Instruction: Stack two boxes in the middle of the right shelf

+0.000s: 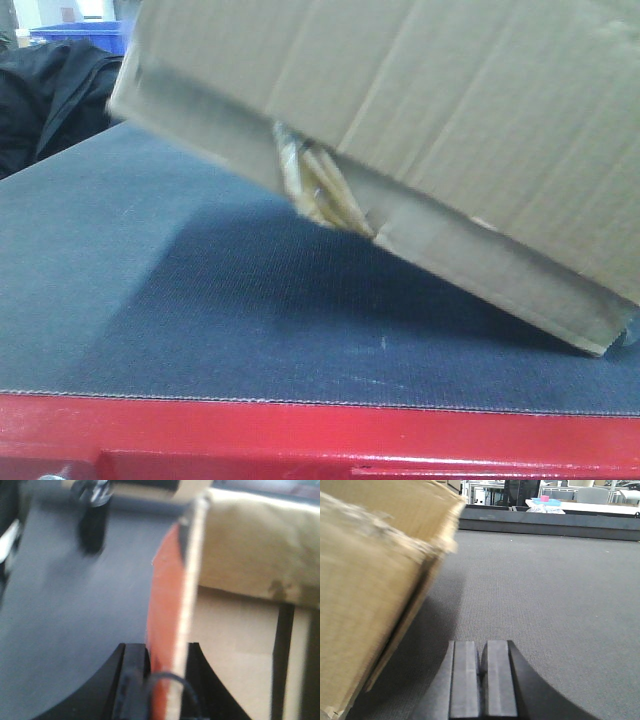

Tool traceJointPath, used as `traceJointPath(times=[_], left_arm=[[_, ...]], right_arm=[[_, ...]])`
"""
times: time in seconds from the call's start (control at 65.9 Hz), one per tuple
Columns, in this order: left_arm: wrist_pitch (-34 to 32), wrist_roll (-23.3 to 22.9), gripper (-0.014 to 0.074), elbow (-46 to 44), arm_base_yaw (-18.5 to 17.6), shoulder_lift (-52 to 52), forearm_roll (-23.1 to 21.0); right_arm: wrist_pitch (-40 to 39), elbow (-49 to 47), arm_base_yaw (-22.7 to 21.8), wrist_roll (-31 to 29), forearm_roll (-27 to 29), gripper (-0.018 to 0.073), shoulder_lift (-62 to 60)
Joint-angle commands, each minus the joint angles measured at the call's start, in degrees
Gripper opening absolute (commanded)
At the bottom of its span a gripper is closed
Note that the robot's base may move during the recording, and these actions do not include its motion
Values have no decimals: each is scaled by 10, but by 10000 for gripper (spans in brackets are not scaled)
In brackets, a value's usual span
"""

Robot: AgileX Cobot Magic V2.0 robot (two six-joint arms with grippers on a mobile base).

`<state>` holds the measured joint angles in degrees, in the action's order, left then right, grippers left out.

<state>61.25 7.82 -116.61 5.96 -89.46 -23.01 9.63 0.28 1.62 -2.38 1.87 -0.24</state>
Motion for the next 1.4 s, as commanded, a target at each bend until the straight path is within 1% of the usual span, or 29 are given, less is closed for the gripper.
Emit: traceJointPath(times=[0.0,0.091,0.212,0.349,0.44,0.531,0.652,0.728,0.804,0.864,0.91,0.955,1.077,1.213,1.244,1.319,1.38], left_arm=[[-25,-21,-111,-17,-5,6,-5],[-25,-21,-111,-17,-5,6,2],[-24,-35,-111,-17,-5,6,3],[-24,-36,-111,-17,-5,6,-27],[-25,-36,-111,-17,-5,6,-31],[-38,-36,-111,-17,-5,6,-22],[-75,-36,-111,-18,-5,6,-22],[-98,-47,-111,-19,-5,6,-22],[-102,-55,-111,-24,-5,6,-24],[-97,-55,-111,-25,-5,6,-39],[-80,-55,-111,-25,-6,6,-58],[-66,-55,-111,-25,-8,6,-66],[-19,-57,-111,-25,-32,6,-66],[10,-86,-111,-25,-71,6,-56],[12,-91,-111,-25,-79,6,-50],[12,-117,-111,-25,-111,5,-31],[12,-135,-111,-25,-141,3,-5]], right_arm=[[-15,-3,1,-1,1,-163,2],[-15,-3,1,-1,1,-163,2],[-15,-3,1,-1,1,-163,2],[-15,-3,1,-1,1,-163,2],[-15,-3,1,-1,1,-163,2],[-15,-3,1,-1,1,-163,2],[-15,-3,1,-1,1,-163,2],[-15,-3,1,-1,1,-163,2],[-15,-3,1,-1,1,-163,2],[-15,-3,1,-1,1,-163,2],[-15,-3,1,-1,1,-163,2],[-15,-3,1,-1,1,-163,2],[-15,-3,1,-1,1,-163,2],[-15,-3,1,-1,1,-163,2],[-15,-3,1,-1,1,-163,2],[-15,-3,1,-1,1,-163,2],[-15,-3,1,-1,1,-163,2]])
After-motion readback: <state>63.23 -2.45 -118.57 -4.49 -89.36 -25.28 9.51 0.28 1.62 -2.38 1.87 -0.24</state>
